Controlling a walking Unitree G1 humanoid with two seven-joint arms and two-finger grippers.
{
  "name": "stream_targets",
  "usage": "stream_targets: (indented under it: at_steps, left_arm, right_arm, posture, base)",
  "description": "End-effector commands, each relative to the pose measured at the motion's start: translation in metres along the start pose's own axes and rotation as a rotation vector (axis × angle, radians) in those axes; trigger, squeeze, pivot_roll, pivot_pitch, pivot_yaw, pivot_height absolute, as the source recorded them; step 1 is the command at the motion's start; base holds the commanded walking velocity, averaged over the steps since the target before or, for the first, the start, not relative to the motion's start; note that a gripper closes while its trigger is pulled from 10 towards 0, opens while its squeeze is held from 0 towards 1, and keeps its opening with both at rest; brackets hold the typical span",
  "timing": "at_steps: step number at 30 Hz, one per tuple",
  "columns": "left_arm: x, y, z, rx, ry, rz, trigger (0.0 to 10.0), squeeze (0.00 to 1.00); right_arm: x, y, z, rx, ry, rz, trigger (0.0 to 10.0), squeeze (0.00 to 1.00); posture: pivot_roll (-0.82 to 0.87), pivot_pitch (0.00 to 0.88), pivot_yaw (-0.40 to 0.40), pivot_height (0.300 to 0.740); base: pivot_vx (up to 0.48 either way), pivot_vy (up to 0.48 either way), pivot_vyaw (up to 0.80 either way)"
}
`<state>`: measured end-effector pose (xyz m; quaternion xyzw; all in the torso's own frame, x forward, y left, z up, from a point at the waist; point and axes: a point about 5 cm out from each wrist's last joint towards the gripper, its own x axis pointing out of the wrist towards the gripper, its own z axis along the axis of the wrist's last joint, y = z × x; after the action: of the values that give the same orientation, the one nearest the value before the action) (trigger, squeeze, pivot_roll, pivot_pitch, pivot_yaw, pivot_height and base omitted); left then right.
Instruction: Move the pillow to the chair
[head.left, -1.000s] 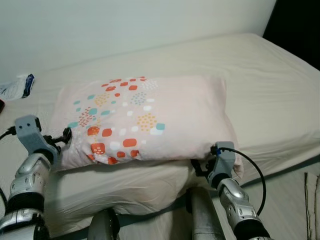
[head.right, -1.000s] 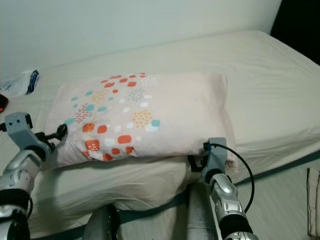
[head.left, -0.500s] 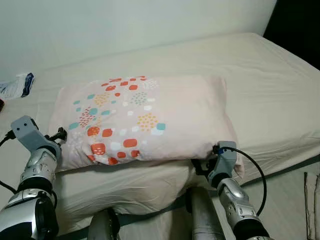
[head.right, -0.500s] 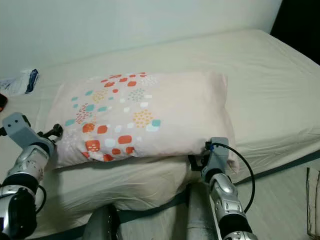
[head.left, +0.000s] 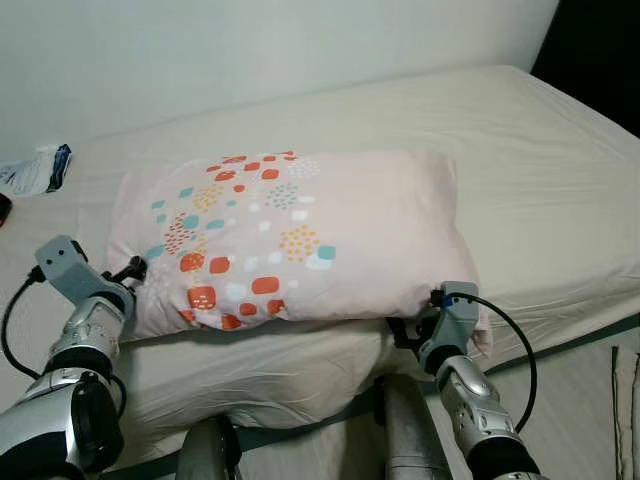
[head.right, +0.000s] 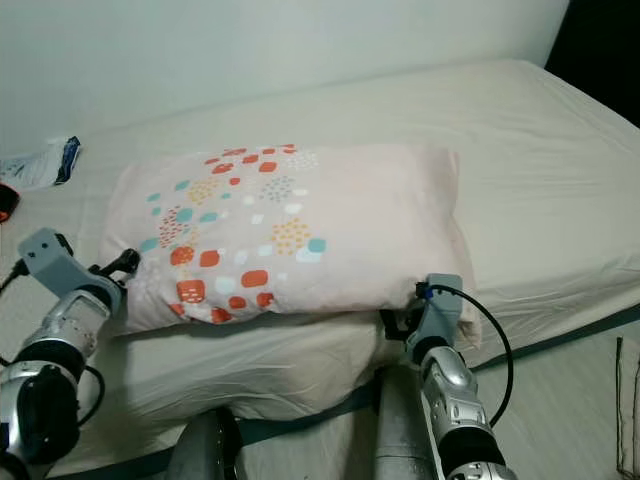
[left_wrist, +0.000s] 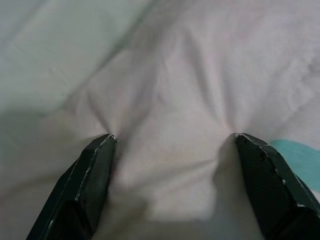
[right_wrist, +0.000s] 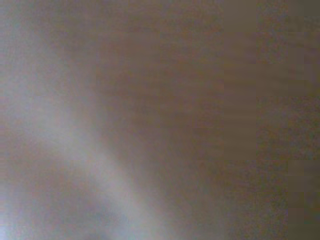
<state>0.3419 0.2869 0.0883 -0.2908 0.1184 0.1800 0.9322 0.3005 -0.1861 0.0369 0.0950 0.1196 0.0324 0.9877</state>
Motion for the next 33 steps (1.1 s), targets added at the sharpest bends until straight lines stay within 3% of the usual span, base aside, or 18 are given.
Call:
stream_targets:
  at_steps: [1,2,4,6,10,11,13,15,16,19,20,22,23,24,25,27,28,33]
  left_arm:
    - [0.001,-0.008,-0.009,-0.049,0.042,-0.036,10.0,0.00]
    - [0.001,-0.008,-0.009,-0.049,0.042,-0.036,10.0,0.00]
    - [0.001,-0.025,-0.020,-0.193,0.086,-0.145,10.0,0.00]
    - [0.000,-0.033,-0.028,-0.222,0.120,-0.213,10.0,0.00]
    - [-0.006,-0.051,-0.045,-0.214,0.216,-0.420,10.0,0.00]
    - [-0.006,-0.051,-0.045,-0.214,0.216,-0.420,10.0,0.00]
    - [-0.010,-0.059,-0.048,-0.249,0.257,-0.548,10.0,0.00]
    - [-0.011,-0.061,-0.048,-0.264,0.267,-0.598,10.0,0.00]
    - [-0.014,-0.063,-0.048,-0.244,0.281,-0.663,10.0,0.00]
    - [-0.014,-0.063,-0.048,-0.228,0.287,-0.682,10.0,0.00]
    - [-0.015,-0.061,-0.051,-0.154,0.285,-0.689,10.0,0.55]
    - [-0.015,-0.060,-0.052,-0.102,0.282,-0.693,10.0,0.55]
    - [-0.015,-0.058,-0.053,-0.072,0.270,-0.685,10.0,0.70]
    - [-0.015,-0.058,-0.053,-0.072,0.270,-0.685,10.0,0.70]
    - [-0.015,-0.055,-0.055,-0.024,0.260,-0.657,8.6,0.70]
    - [-0.015,-0.053,-0.056,0.000,0.254,-0.637,8.6,0.70]
    - [-0.015,-0.048,-0.059,0.047,0.260,-0.595,0.0,0.66]
    - [-0.017,-0.040,-0.068,0.139,0.301,-0.555,0.0,0.62]
  right_arm:
    - [0.006,0.002,0.020,0.016,-0.085,-0.002,10.0,0.00]
    - [0.006,0.002,0.020,0.016,-0.085,-0.002,10.0,0.00]
    - [0.006,0.002,0.020,0.027,-0.086,-0.004,10.0,0.00]
    - [0.006,0.002,0.020,0.028,-0.086,-0.003,10.0,0.00]
    - [0.007,0.002,0.021,0.033,-0.086,0.004,10.0,0.00]
    - [0.007,0.002,0.021,0.033,-0.086,0.004,10.0,0.00]
    - [0.008,0.002,0.023,0.047,-0.091,0.006,10.0,0.00]
    - [0.008,0.002,0.023,0.051,-0.094,0.006,10.0,0.00]
    - [0.008,0.002,0.024,0.058,-0.101,0.001,10.0,0.00]
    - [0.008,0.002,0.024,0.061,-0.104,-0.002,10.0,0.00]
    - [0.008,0.002,0.024,0.064,-0.108,-0.009,10.0,0.00]
    - [0.008,0.002,0.024,0.066,-0.111,-0.014,10.0,0.00]
    - [0.007,0.002,0.024,0.068,-0.113,-0.021,10.0,0.00]
    - [0.007,0.002,0.024,0.068,-0.113,-0.021,10.0,0.00]
    - [0.007,0.001,0.024,0.069,-0.116,-0.030,10.0,0.00]
    - [0.007,0.001,0.024,0.070,-0.118,-0.035,10.0,0.00]
    - [0.007,0.000,0.024,0.069,-0.121,-0.045,10.0,0.00]
    - [0.006,-0.001,0.025,0.068,-0.126,-0.058,10.0,0.00]
  posture:
    - [-0.14,0.143,0.065,0.565]
    - [-0.14,0.143,0.065,0.565]
    - [-0.14,0.146,0.068,0.565]
    - [-0.14,0.146,0.068,0.565]
    - [-0.14,0.146,0.065,0.565]
    - [-0.14,0.146,0.065,0.565]
    - [-0.13,0.148,0.067,0.565]
    - [-0.13,0.147,0.068,0.565]
    - [-0.13,0.147,0.068,0.565]
    - [-0.13,0.147,0.068,0.565]
    - [-0.12,0.150,0.072,0.565]
    - [-0.12,0.150,0.072,0.565]
    - [-0.11,0.152,0.074,0.565]
    - [-0.11,0.152,0.074,0.565]
    - [-0.11,0.153,0.074,0.565]
    - [-0.11,0.153,0.074,0.565]
    - [-0.11,0.151,0.075,0.565]
    - [-0.12,0.147,0.077,0.565]
  base:
    - [0.000,0.000,0.00]
    - [0.000,0.000,0.00]
    - [0.000,0.000,0.00]
    - [0.000,0.000,0.00]
    - [0.000,0.000,0.00]
    - [0.000,0.000,0.00]
    - [0.000,0.000,0.00]
    - [0.000,0.000,0.00]
    - [0.000,0.000,0.00]
    - [0.000,0.000,0.00]
    - [0.000,0.000,0.00]
    - [0.000,0.000,0.00]
    - [0.000,0.000,0.00]
    - [0.000,0.000,0.00]
    - [0.000,0.000,0.00]
    - [0.000,0.000,0.00]
    - [0.000,0.000,0.00]
    - [0.000,0.000,0.00]
